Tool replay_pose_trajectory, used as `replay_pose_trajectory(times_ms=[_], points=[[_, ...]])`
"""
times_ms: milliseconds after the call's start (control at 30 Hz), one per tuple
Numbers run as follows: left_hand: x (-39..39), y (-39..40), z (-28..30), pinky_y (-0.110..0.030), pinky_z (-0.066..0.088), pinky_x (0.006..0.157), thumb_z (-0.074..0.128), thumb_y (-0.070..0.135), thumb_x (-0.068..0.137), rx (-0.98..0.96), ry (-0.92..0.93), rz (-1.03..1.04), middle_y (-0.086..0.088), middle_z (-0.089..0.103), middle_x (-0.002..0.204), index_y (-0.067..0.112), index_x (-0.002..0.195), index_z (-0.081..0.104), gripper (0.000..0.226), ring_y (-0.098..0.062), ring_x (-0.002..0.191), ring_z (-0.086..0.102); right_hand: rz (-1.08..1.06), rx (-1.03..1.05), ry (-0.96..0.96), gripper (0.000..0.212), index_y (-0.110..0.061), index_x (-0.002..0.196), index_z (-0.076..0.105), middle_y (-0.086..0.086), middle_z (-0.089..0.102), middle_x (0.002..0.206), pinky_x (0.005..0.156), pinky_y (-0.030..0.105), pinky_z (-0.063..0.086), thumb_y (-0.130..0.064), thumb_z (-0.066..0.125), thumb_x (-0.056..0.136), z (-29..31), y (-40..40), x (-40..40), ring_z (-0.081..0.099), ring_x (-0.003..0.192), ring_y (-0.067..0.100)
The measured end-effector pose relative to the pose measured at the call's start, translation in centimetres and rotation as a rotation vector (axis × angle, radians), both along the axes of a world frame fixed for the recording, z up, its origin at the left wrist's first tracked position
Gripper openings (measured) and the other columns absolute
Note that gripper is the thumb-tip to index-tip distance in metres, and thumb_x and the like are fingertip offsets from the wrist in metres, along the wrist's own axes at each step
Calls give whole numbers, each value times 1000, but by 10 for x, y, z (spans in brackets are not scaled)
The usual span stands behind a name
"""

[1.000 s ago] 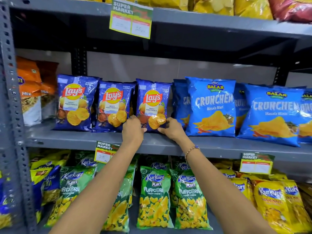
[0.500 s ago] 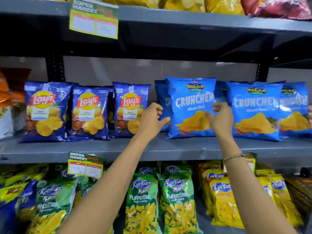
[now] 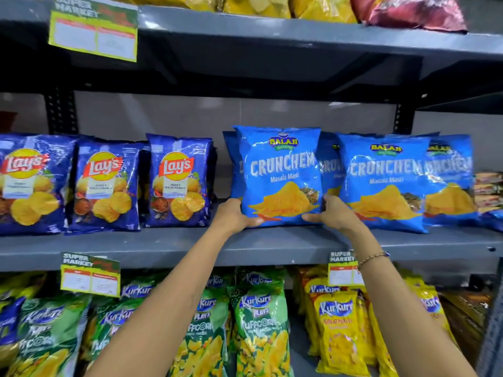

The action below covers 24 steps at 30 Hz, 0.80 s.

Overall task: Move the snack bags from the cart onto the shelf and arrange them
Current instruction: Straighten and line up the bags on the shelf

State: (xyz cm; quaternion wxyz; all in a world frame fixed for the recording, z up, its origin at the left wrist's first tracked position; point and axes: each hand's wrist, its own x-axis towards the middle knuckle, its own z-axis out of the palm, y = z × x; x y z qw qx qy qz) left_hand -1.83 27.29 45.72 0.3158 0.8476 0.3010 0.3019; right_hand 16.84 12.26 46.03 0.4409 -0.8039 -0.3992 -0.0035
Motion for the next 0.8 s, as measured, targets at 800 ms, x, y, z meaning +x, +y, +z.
replay_pose_trajectory(times_ms=[800], points=[[6,-45,6,-43,48,81,80,37,68,381,40,411,-19,58,117,-1,110,48,65,-38,108,58,30,103,-26,57,-6,122,54,14,64,119,86,33,50,-22,79,74,14,-38,2,62,101,24]])
